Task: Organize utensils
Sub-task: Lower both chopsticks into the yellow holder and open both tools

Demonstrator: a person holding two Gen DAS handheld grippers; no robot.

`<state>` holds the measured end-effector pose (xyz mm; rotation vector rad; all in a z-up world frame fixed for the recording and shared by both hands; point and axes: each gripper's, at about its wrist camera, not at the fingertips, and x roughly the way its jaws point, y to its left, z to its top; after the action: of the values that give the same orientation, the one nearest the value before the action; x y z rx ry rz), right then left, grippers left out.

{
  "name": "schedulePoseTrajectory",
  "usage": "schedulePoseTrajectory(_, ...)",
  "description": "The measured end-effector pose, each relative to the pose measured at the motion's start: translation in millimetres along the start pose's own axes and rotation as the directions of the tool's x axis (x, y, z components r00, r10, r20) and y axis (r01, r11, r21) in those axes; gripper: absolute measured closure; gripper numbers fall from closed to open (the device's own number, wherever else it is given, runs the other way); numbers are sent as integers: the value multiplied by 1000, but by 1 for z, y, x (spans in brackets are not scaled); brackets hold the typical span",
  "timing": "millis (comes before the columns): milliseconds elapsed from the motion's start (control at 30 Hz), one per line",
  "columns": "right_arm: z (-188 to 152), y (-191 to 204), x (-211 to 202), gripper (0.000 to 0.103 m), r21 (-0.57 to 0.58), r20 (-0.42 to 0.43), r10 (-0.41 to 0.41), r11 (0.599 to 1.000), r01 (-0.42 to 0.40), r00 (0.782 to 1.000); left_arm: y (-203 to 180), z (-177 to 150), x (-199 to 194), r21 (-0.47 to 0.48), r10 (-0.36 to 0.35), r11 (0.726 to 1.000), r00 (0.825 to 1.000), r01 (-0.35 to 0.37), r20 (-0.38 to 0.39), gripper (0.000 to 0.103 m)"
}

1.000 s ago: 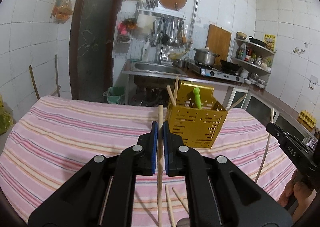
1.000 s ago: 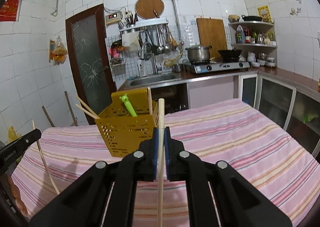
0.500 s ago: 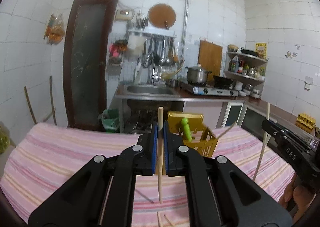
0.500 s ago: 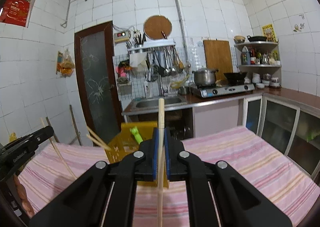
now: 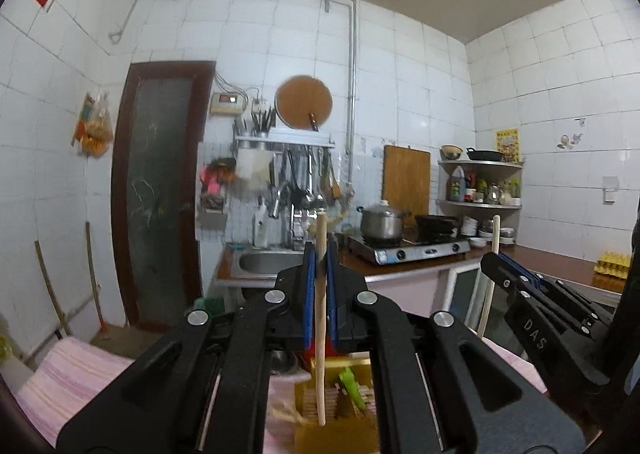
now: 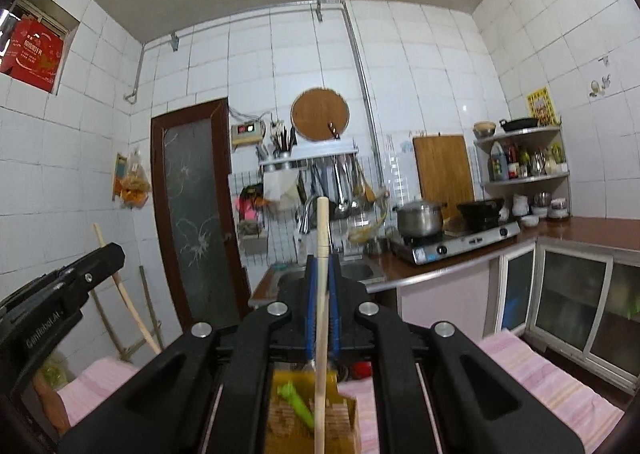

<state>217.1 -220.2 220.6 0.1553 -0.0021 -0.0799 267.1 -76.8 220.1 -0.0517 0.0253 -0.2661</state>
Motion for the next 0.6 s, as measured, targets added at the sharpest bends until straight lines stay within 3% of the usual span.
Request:
schedulePoseTrajectory(233,-18,9,45,97,-9,47,-56,998,57,997,6,-20,58,-6,-8,1000,1000,8,-4,99)
schedulePoseTrajectory(600,-62,7,84,97,-51,5,-77,996,77,997,18,-67,114,-22,22,999,999,-23,-45,99)
